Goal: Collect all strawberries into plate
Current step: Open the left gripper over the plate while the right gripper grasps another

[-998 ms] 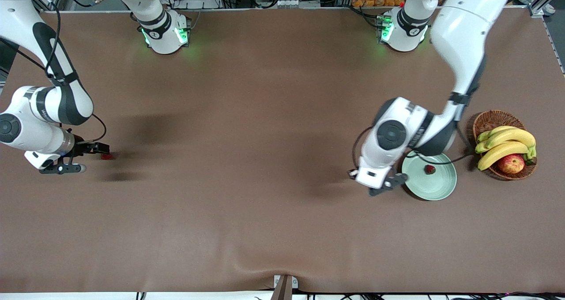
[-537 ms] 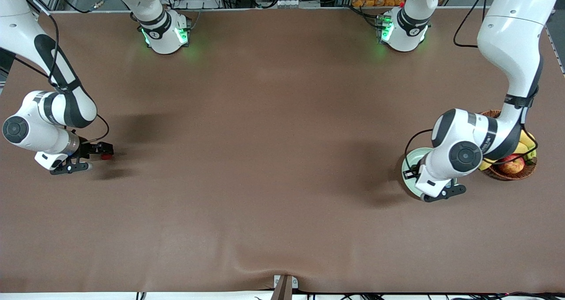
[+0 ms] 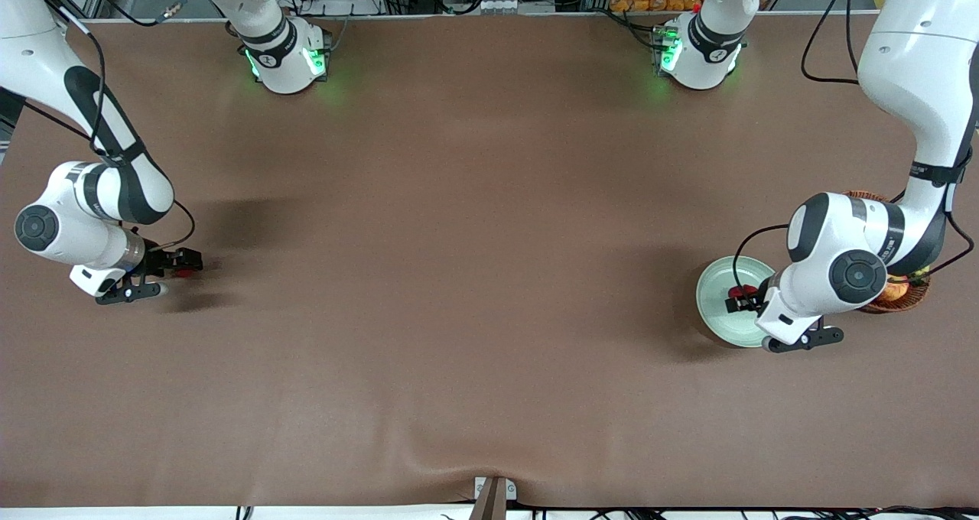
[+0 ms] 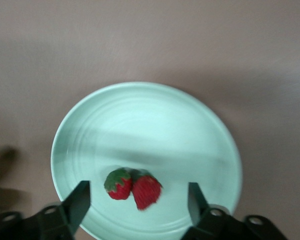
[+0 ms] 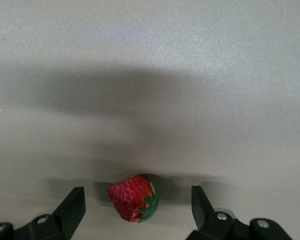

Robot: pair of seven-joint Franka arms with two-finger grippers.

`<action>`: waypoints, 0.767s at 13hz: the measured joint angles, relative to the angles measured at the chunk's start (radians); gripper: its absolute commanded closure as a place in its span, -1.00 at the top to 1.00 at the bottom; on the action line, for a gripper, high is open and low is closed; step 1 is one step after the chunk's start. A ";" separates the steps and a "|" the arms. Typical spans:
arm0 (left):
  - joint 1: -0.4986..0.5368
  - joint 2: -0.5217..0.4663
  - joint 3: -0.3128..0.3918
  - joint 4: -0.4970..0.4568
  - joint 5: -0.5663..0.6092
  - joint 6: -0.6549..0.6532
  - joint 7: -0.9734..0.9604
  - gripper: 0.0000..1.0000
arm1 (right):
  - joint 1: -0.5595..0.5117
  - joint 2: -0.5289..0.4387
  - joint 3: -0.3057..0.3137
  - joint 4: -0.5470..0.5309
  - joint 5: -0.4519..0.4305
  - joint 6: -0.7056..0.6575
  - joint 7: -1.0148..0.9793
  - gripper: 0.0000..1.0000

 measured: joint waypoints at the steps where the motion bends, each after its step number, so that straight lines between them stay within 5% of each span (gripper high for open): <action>1: 0.000 -0.020 -0.022 0.006 0.000 -0.009 0.000 1.00 | 0.000 0.000 0.000 0.000 0.000 -0.001 0.000 -1.00; 7: -0.014 -0.087 -0.183 0.063 -0.056 -0.141 -0.036 1.00 | 0.000 -0.003 0.008 0.002 -0.001 0.000 -0.005 -1.00; 10: -0.024 -0.086 -0.226 0.083 -0.096 -0.143 -0.113 1.00 | 0.000 -0.026 0.084 0.016 -0.001 0.004 -0.015 -1.00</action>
